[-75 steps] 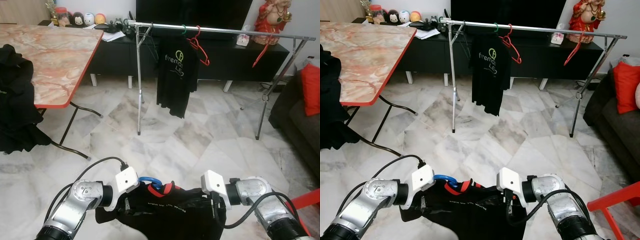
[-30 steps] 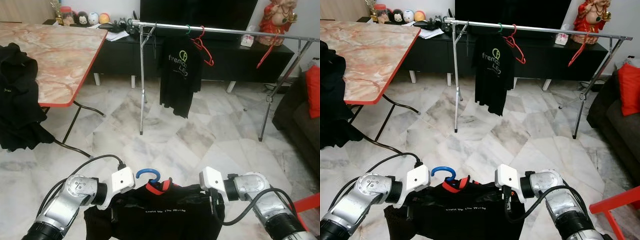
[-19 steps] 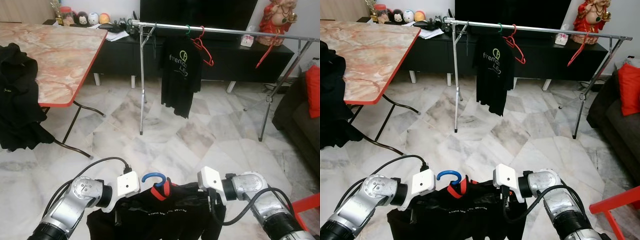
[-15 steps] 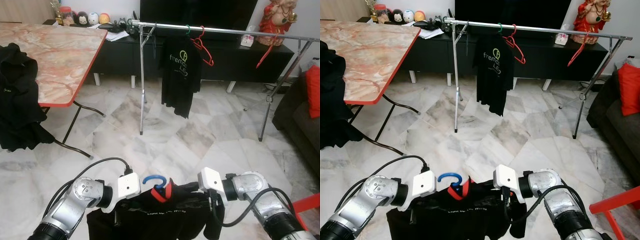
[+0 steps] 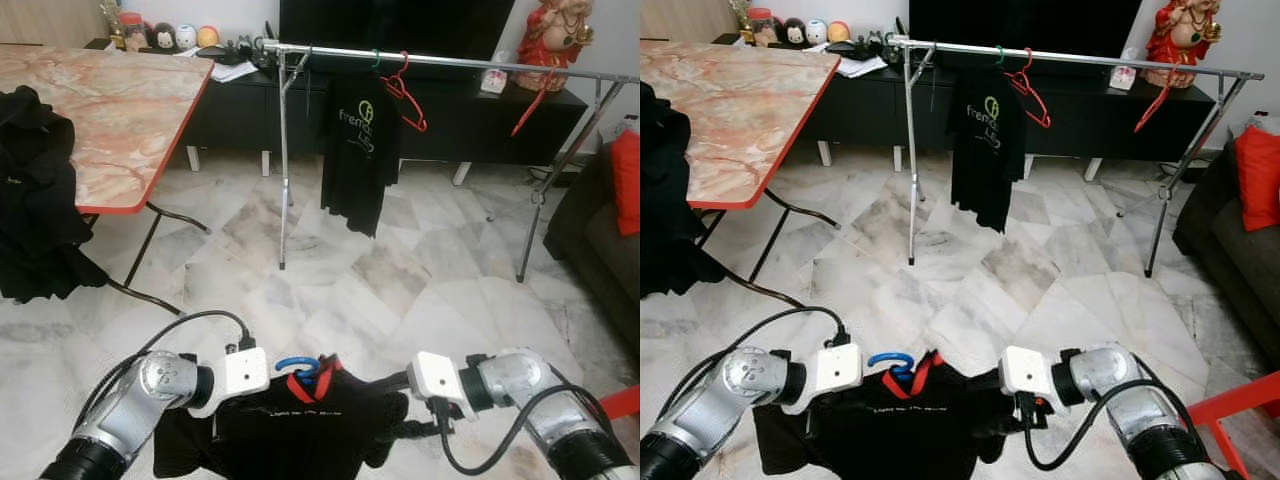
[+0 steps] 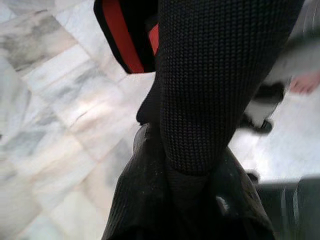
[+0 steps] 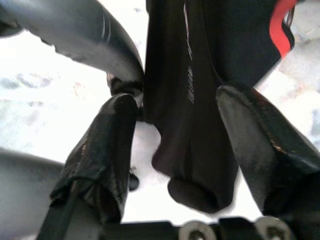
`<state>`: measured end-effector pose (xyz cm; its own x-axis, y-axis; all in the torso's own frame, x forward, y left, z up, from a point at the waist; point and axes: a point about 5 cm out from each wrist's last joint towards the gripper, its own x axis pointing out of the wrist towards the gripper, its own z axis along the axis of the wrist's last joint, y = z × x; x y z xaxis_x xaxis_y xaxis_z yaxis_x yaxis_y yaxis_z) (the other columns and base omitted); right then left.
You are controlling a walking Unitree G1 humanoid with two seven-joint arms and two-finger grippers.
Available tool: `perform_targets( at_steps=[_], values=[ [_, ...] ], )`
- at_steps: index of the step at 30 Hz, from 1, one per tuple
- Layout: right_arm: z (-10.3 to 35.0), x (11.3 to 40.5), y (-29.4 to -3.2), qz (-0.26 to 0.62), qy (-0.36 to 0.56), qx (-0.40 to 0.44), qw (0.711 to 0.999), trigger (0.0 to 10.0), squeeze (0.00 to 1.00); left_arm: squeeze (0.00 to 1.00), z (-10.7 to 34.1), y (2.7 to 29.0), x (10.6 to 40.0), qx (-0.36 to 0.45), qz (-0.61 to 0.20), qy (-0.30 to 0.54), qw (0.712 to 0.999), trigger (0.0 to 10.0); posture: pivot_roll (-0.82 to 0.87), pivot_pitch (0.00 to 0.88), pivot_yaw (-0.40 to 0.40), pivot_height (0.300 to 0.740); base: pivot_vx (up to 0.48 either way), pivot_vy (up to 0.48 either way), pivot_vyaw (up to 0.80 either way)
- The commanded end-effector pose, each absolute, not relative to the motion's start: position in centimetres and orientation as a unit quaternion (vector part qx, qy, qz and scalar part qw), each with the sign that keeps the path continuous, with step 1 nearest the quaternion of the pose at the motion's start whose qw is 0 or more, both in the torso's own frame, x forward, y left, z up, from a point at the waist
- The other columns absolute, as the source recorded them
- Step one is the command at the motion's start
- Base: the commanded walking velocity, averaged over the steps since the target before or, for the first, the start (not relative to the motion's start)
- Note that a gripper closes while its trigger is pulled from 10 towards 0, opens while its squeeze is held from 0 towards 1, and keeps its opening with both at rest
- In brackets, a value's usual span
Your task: Hang hanger
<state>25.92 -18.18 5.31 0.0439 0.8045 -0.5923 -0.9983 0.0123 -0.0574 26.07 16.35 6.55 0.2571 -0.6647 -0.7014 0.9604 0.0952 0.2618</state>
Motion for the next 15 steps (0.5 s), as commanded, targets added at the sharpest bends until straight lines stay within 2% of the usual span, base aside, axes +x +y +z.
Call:
perform_targets(
  at_steps=[1,4,5,7,8,11,12,13,14,15],
  values=[
    [5.8,26.5,-18.8,0.646,0.199,-0.266,0.687,10.0,1.00,0.00,7.1,16.2,26.5,0.379,-0.579,0.193,0.695,0.0,-0.01,0.000,-0.097,0.740,0.000,0.000,0.00],
    [6.1,27.0,-18.8,0.636,0.189,-0.288,0.690,10.0,1.00,0.00,7.2,16.2,26.3,0.390,-0.587,0.189,0.684,0.0,-0.01,0.000,-0.098,0.740,0.000,0.000,0.00],
    [6.5,27.3,-18.7,0.628,0.177,-0.306,0.693,10.0,0.12,0.00,7.3,16.3,26.2,0.398,-0.593,0.187,0.675,0.0,-0.01,0.000,-0.098,0.740,0.000,0.000,0.00],
    [6.7,27.6,-18.7,0.623,0.168,-0.318,0.695,10.0,0.12,0.00,7.3,16.4,26.2,0.403,-0.597,0.187,0.668,0.0,-0.01,0.000,-0.100,0.740,0.000,0.000,0.00],
    [7.1,28.0,-18.6,0.615,0.157,-0.327,0.700,10.0,0.00,0.00,7.4,16.5,26.1,0.409,-0.602,0.185,0.661,0.0,-0.01,0.000,-0.101,0.740,0.000,0.000,0.00],
    [8.2,28.9,-18.4,0.599,0.128,-0.343,0.712,10.0,0.00,0.00,7.6,16.4,25.9,0.424,-0.612,0.175,0.644,0.0,-0.01,0.000,-0.101,0.740,0.000,0.000,0.00],
    [8.5,29.2,-18.3,0.593,0.120,-0.351,0.715,10.0,0.00,0.00,7.7,16.3,25.9,0.429,-0.614,0.170,0.640,1.8,-0.01,0.000,-0.101,0.740,0.000,0.000,0.00],
    [8.5,29.2,-18.3,0.593,0.120,-0.351,0.715,10.0,0.00,0.00,7.7,16.3,25.9,0.429,-0.614,0.170,0.640,1.8,-0.01,0.000,-0.101,0.740,0.000,0.000,0.00],
    [8.8,29.5,-18.2,0.590,0.113,-0.363,0.713,10.0,0.00,0.00,7.7,16.1,25.9,0.439,-0.617,0.160,0.634,10.0,-0.01,0.000,-0.101,0.740,0.000,0.000,0.00],
    [9.2,29.8,-17.7,0.593,0.101,-0.367,0.709,10.0,0.00,0.00,7.8,15.7,26.0,0.461,-0.621,0.140,0.618,10.0,-0.01,0.000,-0.101,0.740,0.000,0.000,0.00]
  ],
)
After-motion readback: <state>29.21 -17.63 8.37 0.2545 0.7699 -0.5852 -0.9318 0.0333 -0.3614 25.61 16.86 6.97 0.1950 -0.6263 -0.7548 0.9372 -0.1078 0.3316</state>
